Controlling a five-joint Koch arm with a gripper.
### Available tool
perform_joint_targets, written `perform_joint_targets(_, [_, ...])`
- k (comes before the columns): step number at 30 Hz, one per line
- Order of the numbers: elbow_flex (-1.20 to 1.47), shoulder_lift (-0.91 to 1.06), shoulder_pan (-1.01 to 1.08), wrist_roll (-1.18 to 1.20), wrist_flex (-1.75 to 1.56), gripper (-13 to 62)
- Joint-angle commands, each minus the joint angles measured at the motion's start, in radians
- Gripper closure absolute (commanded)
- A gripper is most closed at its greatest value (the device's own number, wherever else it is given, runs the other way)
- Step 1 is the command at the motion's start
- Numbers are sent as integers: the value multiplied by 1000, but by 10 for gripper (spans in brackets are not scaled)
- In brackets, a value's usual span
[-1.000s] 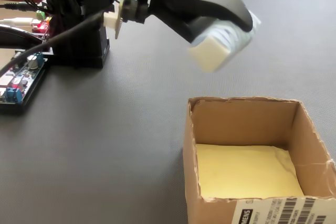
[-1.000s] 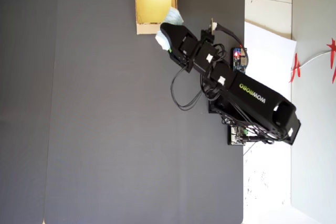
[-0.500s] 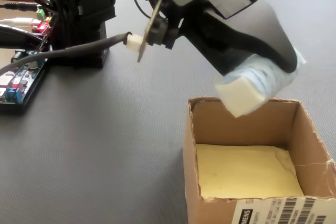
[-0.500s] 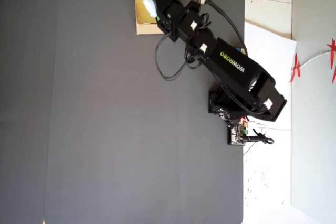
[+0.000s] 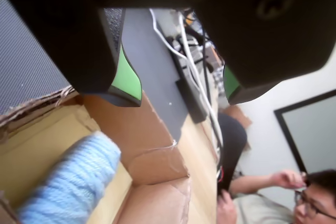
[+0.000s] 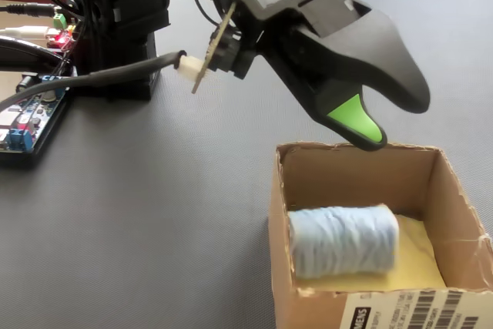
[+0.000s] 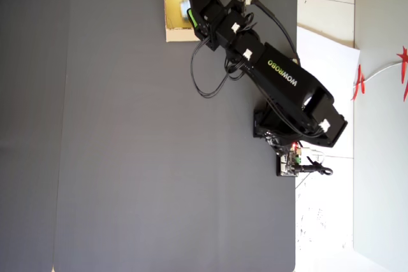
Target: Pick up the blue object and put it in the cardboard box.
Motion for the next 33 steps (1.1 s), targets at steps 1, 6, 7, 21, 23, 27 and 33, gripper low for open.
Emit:
perform_joint_targets(1, [-81, 54, -6, 3, -14, 185])
perform_joint_targets(6, [-41, 129, -84, 6, -15, 185])
perform_joint_targets(7, [-32, 141, -104, 8, -15, 185])
perform_joint_targets(21, [273, 377, -500, 43, -80, 147])
perform_joint_targets(23, [327, 402, -545, 43, -103, 147])
perform_joint_targets(27, [425, 453, -620, 43, -115, 147])
perform_joint_targets(33, [581, 537, -675, 40, -150, 147])
